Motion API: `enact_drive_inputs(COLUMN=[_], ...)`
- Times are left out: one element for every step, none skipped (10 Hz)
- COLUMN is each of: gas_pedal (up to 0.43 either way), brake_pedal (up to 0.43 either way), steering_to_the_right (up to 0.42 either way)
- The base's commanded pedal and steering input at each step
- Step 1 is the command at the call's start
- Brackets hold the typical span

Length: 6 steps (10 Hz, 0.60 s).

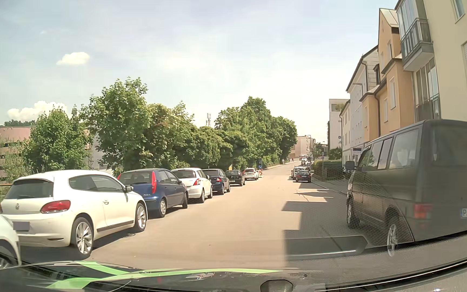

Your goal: Follow the waypoints while adhering to traffic rules and regulations

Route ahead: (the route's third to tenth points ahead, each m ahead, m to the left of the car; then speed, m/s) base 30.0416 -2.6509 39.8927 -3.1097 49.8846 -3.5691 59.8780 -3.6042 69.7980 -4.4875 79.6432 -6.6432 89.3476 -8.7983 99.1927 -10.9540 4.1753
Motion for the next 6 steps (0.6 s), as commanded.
enact_drive_inputs(gas_pedal=[0.0, 0.0, 0.0, 0.0, 0.0, 0.0], brake_pedal=[0.0, 0.0, 0.0, 0.0, 0.0, 0.0], steering_to_the_right=[0.033, 0.033, 0.034, 0.037, 0.041, 0.043])
